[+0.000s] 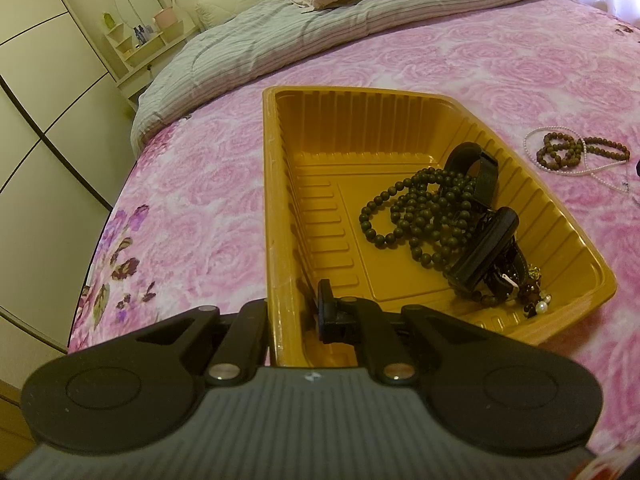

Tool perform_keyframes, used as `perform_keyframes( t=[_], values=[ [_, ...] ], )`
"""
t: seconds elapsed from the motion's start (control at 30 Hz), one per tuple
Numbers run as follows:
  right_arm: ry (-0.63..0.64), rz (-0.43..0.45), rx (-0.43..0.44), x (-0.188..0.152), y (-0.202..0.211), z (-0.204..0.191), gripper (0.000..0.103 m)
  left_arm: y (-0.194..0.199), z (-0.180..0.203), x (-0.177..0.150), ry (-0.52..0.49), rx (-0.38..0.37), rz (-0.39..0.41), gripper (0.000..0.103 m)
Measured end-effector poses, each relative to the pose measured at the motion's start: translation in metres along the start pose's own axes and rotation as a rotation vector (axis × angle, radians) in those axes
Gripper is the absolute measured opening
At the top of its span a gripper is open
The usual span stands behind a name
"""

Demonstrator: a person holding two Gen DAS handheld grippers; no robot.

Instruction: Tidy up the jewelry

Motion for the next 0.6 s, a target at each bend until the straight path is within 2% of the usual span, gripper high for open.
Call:
perform_keyframes(
  t=[0.17, 0.33, 0.4, 0.6],
  values=[
    [-0.047, -0.002, -0.016, 0.009, -0.010, 0.017, 0.066, 0.000, -0.001, -0.001, 0.000, 0.000, 0.001, 0.006],
    [-0.059, -0.024, -0.041, 0.021, -0.024, 0.031, 0.045, 0.001, 0.000, 0.000, 0.002, -0.002, 0.000, 0.006],
    [-0.052, -0.042, -0.057, 0.025, -0.032, 0.034, 0.032, 0.001, 0.000, 0.000, 0.002, -0.002, 0.000, 0.006],
    [0.003, -0.148, -0.076, 0.024, -0.059, 0.034, 0.023, 0.001, -0.001, -0.001, 0.002, -0.001, 0.000, 0.006]
  ],
)
Point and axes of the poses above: each gripper's, at about its wrist camera, not at the fingertips, and y roughly against the way its jaws point, z to its right, x to its top, the point moved 4 cm from there along -y, roughly the way its jaws point, and after that the axes turned 8 degrees about -y, right-handed, at the moved point
